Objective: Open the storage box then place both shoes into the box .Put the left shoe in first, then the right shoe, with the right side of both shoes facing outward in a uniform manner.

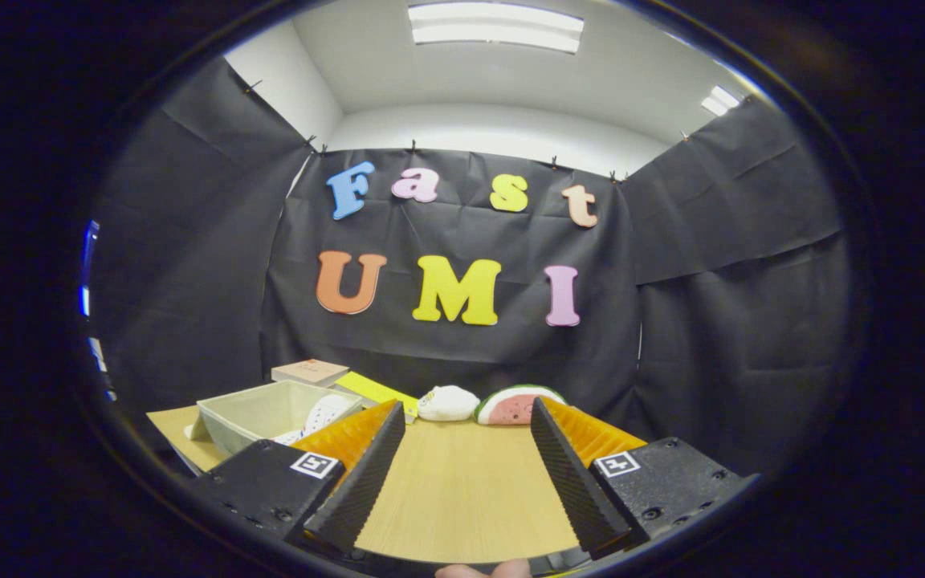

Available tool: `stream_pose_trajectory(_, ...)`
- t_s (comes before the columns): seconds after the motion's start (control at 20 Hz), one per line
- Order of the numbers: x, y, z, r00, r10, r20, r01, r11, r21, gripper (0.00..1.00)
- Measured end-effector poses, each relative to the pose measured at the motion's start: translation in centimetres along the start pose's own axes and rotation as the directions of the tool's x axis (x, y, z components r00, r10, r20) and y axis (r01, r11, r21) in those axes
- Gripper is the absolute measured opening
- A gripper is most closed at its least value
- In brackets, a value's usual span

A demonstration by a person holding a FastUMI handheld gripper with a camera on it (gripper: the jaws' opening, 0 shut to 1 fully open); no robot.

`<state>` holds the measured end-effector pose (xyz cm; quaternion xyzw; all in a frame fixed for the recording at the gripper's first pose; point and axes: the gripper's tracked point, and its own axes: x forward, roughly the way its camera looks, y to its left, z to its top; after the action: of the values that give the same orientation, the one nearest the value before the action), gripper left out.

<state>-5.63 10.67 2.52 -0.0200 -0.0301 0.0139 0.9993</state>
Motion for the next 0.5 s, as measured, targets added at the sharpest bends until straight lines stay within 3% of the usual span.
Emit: stream_pose_trajectory(0.5,0.4,0.6,-2.0,0.999,0.014,-0.050,-0.014,1.000,0.005,1.00)
